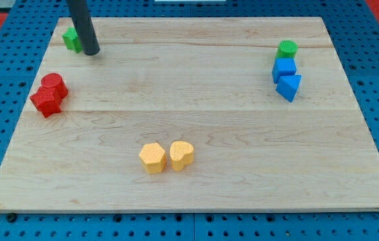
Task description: Move the green star to the top center of the board
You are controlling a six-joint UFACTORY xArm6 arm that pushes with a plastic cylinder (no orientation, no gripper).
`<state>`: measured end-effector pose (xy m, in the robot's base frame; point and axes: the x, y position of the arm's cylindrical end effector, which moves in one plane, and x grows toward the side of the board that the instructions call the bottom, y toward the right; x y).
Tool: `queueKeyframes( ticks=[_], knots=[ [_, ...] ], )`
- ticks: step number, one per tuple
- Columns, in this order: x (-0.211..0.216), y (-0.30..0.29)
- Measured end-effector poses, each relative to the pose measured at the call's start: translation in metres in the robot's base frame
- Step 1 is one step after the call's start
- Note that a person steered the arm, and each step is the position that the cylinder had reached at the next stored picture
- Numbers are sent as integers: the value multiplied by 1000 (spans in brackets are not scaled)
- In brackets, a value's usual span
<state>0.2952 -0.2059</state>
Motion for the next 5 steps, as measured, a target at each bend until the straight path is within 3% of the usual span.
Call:
queueKeyframes(
  ticks=[1, 2, 3, 4, 5],
  knots=[
    [0, -7],
    [25, -29],
    [4, -64],
    [-26, -64],
    [-33, 46]
  ],
)
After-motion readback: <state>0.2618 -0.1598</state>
